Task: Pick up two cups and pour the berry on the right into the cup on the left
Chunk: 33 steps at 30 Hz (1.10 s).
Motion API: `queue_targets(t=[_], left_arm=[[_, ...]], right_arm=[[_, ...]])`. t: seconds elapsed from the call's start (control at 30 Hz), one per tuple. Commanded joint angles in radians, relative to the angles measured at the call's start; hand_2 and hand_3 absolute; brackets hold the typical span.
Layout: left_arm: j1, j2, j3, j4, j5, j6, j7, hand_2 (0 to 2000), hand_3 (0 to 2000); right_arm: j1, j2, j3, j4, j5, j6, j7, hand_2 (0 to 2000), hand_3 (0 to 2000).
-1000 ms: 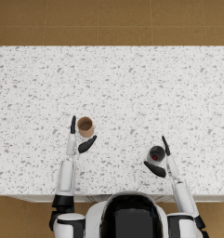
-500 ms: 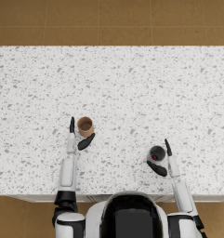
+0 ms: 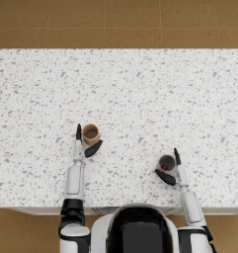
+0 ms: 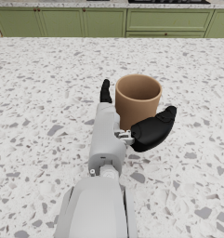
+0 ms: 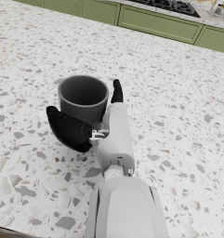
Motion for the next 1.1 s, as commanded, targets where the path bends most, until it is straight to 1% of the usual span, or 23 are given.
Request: queue_targets(t=[0.03,0.1,0.27,0.43,0.7,0.73,0.77,0.83,0.9,1.0,1.07,1.1], left_arm=[[0.035,0.009,-0.001,0.024,0.0,0.0,0.0,0,0],[0.039,0.014,0.002,0.033,0.0,0.0,0.0,0,0],[0.077,0.031,-0.006,0.111,0.0,0.0,0.0,0,0],[0.088,0.039,-0.013,0.141,0.0,0.001,-0.002,0,0],[0.065,0.043,-0.025,0.115,0.0,-0.003,-0.003,0,0],[0.055,0.043,-0.032,0.099,0.0,-0.003,-0.003,1361,327],[0.049,0.043,-0.032,0.079,0.0,-0.007,-0.003,2000,653],[0.038,0.044,-0.031,0.044,0.0,-0.011,-0.003,2000,1280],[0.035,0.047,-0.038,0.014,0.0,-0.013,-0.004,2000,1280],[0.012,0.048,-0.037,-0.063,0.0,-0.014,-0.004,2000,1280],[-0.019,0.047,-0.035,-0.173,0.0,-0.016,-0.004,2000,1280],[-0.032,0.046,-0.026,-0.215,0.0,-0.017,-0.003,2000,1280]], right_arm=[[0.02,-0.01,0.003,-0.015,0.0,0.003,0.0,0,0],[0.025,-0.017,0.006,-0.017,0.0,0.009,0.0,0,0],[0.032,-0.031,-0.003,-0.028,0.0,0.018,0.002,0,0],[0.053,-0.05,0.002,-0.043,0.0,0.023,0.002,0,0],[0.078,-0.075,0.016,-0.094,-0.001,0.036,0.005,0,0],[0.067,-0.073,0.001,-0.081,-0.001,0.034,0.005,1361,327],[0.069,-0.075,-0.004,-0.072,0.0,0.072,0.002,2000,653],[0.069,-0.079,-0.007,-0.064,0.0,0.137,-0.002,2000,1280],[0.067,-0.083,-0.015,-0.048,0.0,0.137,0.0,2000,1280],[0.071,-0.091,-0.023,0.018,0.0,0.101,0.004,2000,1280],[0.088,-0.1,-0.034,0.1,0.0,0.085,0.005,2000,1280],[0.105,-0.108,-0.036,0.115,0.0,0.079,0.005,2000,1280]])
